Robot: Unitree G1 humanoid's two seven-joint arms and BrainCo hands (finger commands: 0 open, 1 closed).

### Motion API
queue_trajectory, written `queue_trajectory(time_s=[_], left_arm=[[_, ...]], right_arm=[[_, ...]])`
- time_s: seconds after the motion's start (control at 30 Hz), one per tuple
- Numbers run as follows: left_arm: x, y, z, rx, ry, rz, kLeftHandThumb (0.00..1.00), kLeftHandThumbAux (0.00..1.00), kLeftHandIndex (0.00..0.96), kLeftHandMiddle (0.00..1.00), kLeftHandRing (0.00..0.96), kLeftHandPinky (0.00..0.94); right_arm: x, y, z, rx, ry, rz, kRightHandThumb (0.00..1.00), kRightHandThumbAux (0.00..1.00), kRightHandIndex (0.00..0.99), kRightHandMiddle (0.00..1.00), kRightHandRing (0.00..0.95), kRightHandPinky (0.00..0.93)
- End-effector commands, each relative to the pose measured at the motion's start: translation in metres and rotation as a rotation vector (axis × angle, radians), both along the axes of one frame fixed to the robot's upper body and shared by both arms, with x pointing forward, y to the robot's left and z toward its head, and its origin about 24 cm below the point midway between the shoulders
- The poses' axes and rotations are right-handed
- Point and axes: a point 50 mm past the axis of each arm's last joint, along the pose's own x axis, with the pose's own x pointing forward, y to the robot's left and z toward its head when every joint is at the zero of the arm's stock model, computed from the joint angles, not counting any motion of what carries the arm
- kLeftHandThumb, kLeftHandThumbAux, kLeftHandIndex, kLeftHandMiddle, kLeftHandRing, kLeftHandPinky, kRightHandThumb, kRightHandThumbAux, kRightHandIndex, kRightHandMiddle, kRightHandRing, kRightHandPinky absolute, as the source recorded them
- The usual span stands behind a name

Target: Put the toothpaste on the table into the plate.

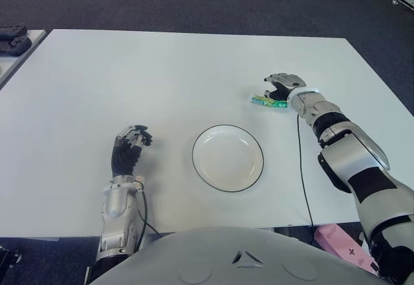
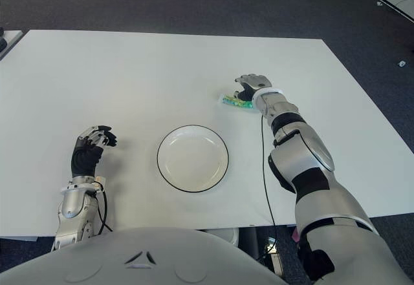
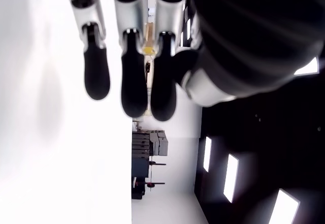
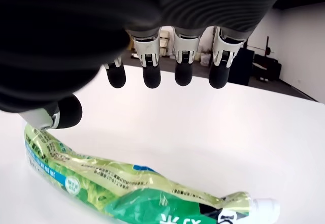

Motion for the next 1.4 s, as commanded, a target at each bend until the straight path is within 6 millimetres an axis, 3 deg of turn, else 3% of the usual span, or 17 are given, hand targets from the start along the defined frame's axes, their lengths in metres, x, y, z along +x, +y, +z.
queue_trajectory(time_s=[0.03,0.3,1.4], left_arm=[[0.0,-0.001,0.0,0.003,0.016,0.009,0.702,0.723,0.436,0.558,0.555,0.513],[-0.001,0.0,0.001,0.004,0.012,0.0,0.701,0.722,0.436,0.566,0.567,0.532],[-0.013,0.009,0.003,0.019,0.019,0.035,0.704,0.721,0.437,0.56,0.567,0.543]], right_arm=[[0.004,0.006,0.005,-0.008,-0.004,0.006,0.61,0.241,0.0,0.0,0.0,0.0],[0.005,0.009,0.005,-0.012,0.004,0.007,0.607,0.228,0.0,0.0,0.0,0.0],[-0.023,0.013,-0.047,-0.031,0.199,-0.045,0.621,0.241,0.0,0.0,0.0,0.0]])
